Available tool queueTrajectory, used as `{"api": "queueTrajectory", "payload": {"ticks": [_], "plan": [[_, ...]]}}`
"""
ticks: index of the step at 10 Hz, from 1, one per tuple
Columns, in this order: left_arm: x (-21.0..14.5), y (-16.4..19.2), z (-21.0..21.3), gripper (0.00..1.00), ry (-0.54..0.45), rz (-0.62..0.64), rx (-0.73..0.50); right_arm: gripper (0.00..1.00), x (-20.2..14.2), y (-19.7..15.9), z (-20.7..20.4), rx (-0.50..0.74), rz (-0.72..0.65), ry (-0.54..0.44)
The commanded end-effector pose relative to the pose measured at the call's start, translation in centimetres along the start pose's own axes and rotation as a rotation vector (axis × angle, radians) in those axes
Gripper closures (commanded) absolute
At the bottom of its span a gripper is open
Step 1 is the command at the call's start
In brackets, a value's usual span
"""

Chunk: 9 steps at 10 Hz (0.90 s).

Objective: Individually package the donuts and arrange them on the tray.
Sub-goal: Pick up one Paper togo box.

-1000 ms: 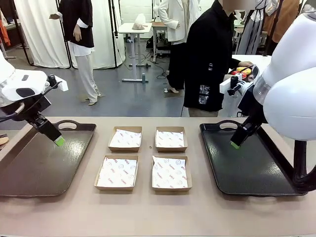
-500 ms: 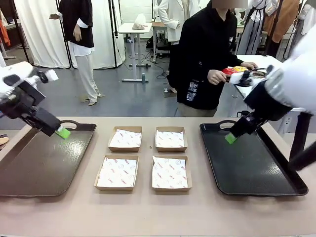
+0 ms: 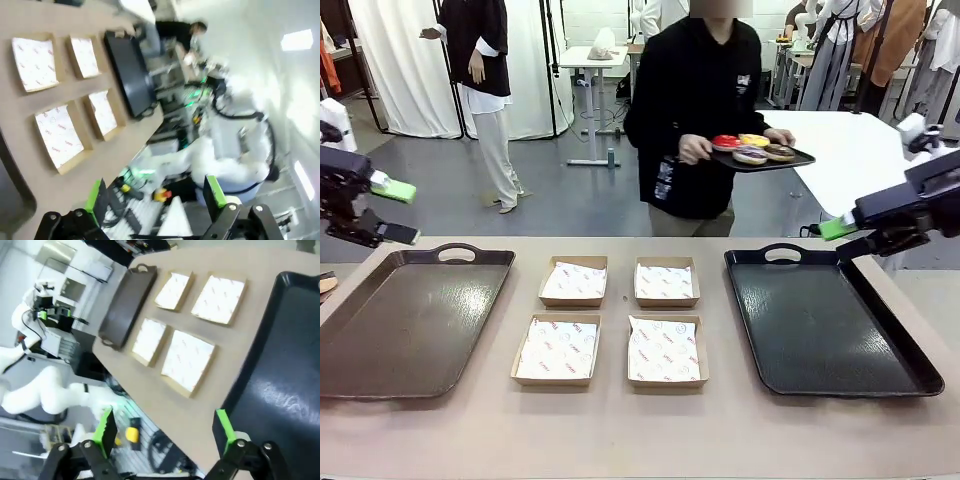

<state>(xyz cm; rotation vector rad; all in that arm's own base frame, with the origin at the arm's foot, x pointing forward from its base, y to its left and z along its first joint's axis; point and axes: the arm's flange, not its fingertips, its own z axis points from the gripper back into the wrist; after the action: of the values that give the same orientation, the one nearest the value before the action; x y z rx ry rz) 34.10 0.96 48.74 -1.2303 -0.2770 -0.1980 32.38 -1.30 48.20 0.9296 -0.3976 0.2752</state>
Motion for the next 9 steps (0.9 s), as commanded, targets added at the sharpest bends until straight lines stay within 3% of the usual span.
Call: {"api": "queueTrajectory", "payload": {"ticks": [1, 4, 7, 9], "plan": [[0.4, 2.7, 2.4, 0.0, -0.102, 0.148, -0.009, 0.0, -2.0, -2.9, 1.3, 0.033, -0.089, -0.037], [0.0, 6.6, 5.8, 0.0, -0.137, 0.254, -0.051, 0.0, -3.8, -6.7, 4.4, 0.083, -0.168, -0.051], [-1.0, 7.7, 8.8, 0.0, -0.163, 0.269, -0.052, 0.0, -6.3, -9.4, 7.6, 0.2, -0.256, -0.066], [-1.3, 8.3, 9.9, 0.0, -0.179, 0.28, -0.036, 0.0, -7.4, -9.9, 8.7, 0.25, -0.209, -0.103]]}}
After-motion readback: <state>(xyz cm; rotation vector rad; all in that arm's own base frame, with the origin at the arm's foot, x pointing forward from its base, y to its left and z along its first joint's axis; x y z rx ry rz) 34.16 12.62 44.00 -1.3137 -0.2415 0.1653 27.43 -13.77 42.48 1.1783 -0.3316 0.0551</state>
